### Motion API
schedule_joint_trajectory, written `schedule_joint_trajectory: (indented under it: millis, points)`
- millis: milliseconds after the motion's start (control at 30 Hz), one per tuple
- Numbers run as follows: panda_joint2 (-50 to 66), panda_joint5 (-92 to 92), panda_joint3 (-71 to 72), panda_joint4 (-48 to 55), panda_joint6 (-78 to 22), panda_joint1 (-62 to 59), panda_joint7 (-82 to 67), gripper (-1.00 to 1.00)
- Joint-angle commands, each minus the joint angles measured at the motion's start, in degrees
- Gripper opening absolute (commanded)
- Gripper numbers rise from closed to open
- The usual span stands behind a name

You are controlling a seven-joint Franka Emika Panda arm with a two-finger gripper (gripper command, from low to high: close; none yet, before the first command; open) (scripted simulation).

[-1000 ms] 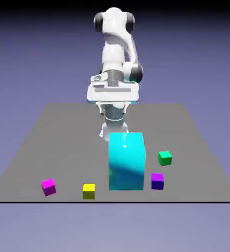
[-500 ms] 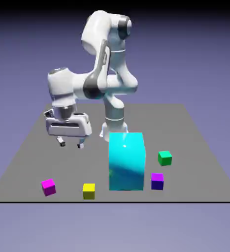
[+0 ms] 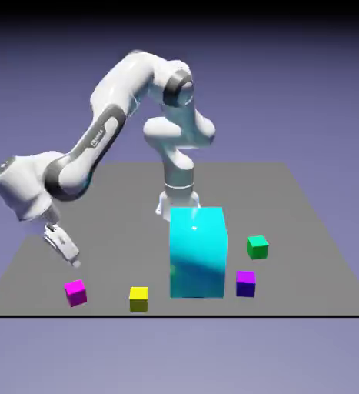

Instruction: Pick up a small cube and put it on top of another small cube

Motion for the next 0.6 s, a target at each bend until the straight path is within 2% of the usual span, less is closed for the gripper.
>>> schedule_joint_trajectory:
  millis: [0, 500, 567]
  points:
    - [2.1, 1.1, -1.1, 1.9, -2.1, -0.2, 0.1, 0.0]
    - [33.1, 17.8, -17.2, 30.4, -34.1, -2.7, 0.8, 0.0]
    - [33.4, 18.2, -17.0, 28.3, -32.7, -1.5, 0.1, 0.0]
